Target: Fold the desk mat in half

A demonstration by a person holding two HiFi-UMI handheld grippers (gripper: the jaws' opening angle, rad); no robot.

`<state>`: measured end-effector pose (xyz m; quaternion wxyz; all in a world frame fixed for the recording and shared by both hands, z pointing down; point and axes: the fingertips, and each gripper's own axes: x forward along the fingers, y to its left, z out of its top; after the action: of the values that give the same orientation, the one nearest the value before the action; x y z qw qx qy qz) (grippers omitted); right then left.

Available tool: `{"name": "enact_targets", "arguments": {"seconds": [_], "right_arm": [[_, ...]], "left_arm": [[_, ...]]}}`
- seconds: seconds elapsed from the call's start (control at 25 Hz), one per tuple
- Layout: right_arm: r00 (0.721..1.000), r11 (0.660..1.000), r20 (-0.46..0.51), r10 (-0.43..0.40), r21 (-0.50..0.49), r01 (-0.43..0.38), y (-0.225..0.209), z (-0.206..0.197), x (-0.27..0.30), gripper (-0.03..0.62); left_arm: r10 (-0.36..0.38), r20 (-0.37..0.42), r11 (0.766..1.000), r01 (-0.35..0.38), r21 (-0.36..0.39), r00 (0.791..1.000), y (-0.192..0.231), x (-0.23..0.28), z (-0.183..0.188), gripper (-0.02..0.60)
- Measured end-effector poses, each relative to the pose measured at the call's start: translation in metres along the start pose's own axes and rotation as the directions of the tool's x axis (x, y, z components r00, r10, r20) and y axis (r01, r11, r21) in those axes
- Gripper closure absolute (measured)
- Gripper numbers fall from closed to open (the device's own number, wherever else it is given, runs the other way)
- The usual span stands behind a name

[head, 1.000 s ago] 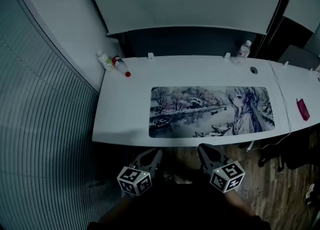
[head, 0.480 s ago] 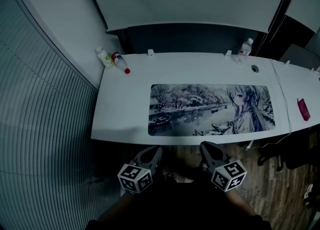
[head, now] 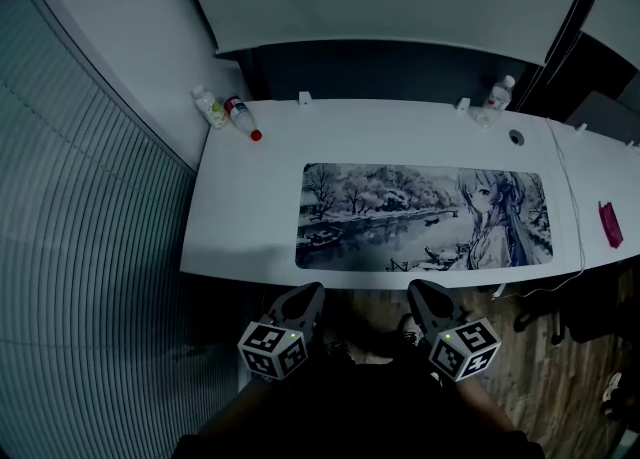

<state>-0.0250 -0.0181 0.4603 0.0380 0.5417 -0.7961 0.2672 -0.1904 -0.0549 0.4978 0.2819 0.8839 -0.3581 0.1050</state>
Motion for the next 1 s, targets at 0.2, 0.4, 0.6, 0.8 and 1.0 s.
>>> {"name": "enact_targets", "arguments": {"seconds": [0.2,0.4,0.6,0.8,1.0], "right_arm": [[1.000,1.000,-0.007,-0.006,0.009,0.006,-0.011,-0.001,-0.001,0.569],[1.000,1.000,-0.019,-0.003,0.019,0.004,-0.019,-0.002,-0.001,0.569],[1.000,1.000,-0.027,-0.002,0.027,0.003,-0.026,-0.003,0.000,0.569],[0.999,0.999,-0.042,-0.009,0.042,0.011,-0.034,-0.008,-0.003,0.569],[0.998,0.998,-0.062,-0.019,0.066,0.023,-0.042,-0.013,-0.008,0.569]], "left_arm": [[0.046,-0.012,0.999,-0.046,-0.003,0.999,0.012,0.009,-0.008,0.574],[0.119,-0.034,0.993,-0.120,-0.015,0.992,0.033,0.016,-0.017,0.561],[0.211,-0.070,0.977,-0.213,-0.028,0.975,0.064,0.025,-0.028,0.480],[0.283,-0.122,0.958,-0.288,-0.017,0.951,0.088,0.035,-0.039,0.411],[0.330,-0.191,0.941,-0.338,-0.010,0.924,0.112,0.049,-0.056,0.370]]}}
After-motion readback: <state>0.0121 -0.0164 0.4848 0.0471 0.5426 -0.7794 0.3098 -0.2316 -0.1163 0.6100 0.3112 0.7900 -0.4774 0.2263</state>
